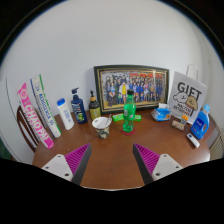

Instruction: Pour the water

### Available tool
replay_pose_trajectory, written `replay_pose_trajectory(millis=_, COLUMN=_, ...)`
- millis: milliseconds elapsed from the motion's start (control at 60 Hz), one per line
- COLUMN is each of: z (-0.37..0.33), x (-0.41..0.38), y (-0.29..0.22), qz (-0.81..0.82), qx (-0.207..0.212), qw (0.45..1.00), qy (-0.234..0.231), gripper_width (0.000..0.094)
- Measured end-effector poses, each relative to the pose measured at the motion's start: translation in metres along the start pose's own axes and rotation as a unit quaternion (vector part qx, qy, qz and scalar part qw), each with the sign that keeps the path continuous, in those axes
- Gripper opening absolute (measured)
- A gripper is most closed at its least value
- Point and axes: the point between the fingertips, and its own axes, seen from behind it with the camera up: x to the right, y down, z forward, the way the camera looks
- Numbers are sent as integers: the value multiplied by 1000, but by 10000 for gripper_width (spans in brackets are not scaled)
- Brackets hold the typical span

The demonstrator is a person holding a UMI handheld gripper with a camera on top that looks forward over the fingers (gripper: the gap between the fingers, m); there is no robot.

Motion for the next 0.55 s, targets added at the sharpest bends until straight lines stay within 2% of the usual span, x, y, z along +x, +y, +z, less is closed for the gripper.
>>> replay_pose_trajectory(millis=250, z=-99, x=-22, y=16, qz=-25, qx=17, qw=999, qy=19, gripper_width=853)
replay_pose_trajectory(millis=550, z=-136, x=-12, y=39, qz=-9, qx=3, qw=999, qy=48, gripper_width=852)
